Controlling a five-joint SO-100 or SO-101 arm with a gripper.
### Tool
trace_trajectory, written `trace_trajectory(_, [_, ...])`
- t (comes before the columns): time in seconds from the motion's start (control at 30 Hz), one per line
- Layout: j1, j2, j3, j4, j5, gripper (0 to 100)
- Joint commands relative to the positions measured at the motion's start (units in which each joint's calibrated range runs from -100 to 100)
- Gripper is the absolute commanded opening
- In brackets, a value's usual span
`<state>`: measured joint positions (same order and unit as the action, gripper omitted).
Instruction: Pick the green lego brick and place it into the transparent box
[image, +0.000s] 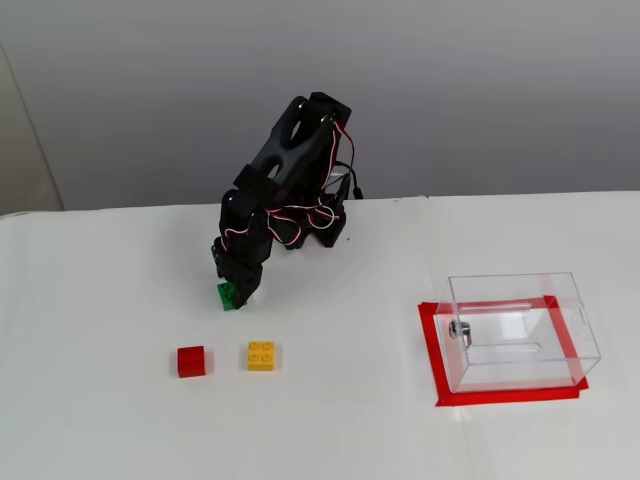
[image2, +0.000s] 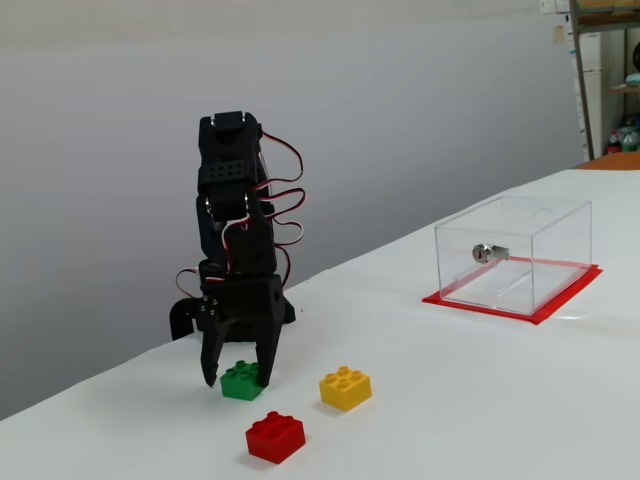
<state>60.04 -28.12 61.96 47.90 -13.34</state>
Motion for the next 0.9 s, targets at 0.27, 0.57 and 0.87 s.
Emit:
trace_trajectory(0.27, [0.77, 0.07, -1.92, -0.29, 0.03, 25])
trace_trajectory(0.57, [0.92, -0.77, -2.47, -0.29, 0.39, 9])
trace_trajectory(0.87, [0.99, -1.11, -10.33, 0.58, 0.55, 9])
